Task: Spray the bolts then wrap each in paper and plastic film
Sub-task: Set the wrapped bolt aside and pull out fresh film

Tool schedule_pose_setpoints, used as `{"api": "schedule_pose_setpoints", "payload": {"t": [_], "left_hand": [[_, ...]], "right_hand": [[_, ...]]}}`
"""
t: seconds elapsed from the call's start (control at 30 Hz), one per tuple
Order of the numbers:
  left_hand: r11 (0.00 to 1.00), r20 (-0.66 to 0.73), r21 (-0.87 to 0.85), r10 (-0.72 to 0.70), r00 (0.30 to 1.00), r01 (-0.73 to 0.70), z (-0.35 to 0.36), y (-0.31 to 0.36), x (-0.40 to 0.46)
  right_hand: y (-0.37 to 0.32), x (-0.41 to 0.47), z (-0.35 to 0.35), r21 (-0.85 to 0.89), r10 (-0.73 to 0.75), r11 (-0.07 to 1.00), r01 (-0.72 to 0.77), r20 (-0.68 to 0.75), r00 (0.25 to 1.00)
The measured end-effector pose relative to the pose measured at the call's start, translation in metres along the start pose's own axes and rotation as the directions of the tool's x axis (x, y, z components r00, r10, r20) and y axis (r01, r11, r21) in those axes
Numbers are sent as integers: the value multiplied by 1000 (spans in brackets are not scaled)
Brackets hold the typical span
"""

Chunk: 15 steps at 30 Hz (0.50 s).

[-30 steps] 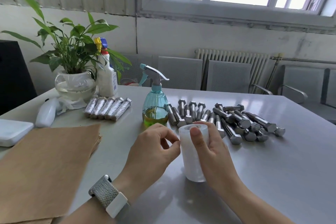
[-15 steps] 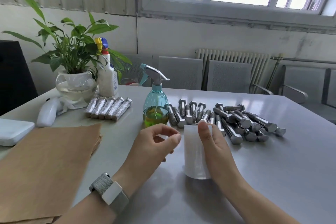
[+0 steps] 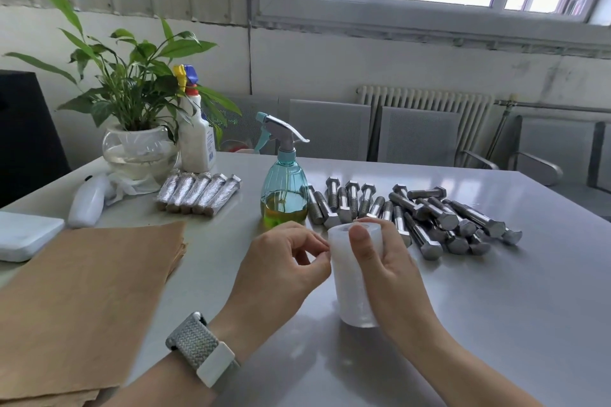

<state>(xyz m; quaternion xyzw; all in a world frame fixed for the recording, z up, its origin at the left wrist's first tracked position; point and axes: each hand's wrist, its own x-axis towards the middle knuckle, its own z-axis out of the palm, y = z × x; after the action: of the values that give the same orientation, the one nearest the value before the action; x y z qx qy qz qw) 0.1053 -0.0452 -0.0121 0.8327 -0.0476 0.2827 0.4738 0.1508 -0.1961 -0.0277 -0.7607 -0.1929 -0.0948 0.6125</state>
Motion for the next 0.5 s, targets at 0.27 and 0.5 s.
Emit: {"api": "schedule_pose_setpoints", "payload": {"t": [0.27,0.5], "left_hand": [[958,101,-231,-152,983,172,1,-4,3],[777,197,-543,-251,948,319,8,-11,2]], "right_hand": [[0,4,-2,86,142,986,-142,13,990],[-5,4,-2,202,258,942,-267,69,964]]}}
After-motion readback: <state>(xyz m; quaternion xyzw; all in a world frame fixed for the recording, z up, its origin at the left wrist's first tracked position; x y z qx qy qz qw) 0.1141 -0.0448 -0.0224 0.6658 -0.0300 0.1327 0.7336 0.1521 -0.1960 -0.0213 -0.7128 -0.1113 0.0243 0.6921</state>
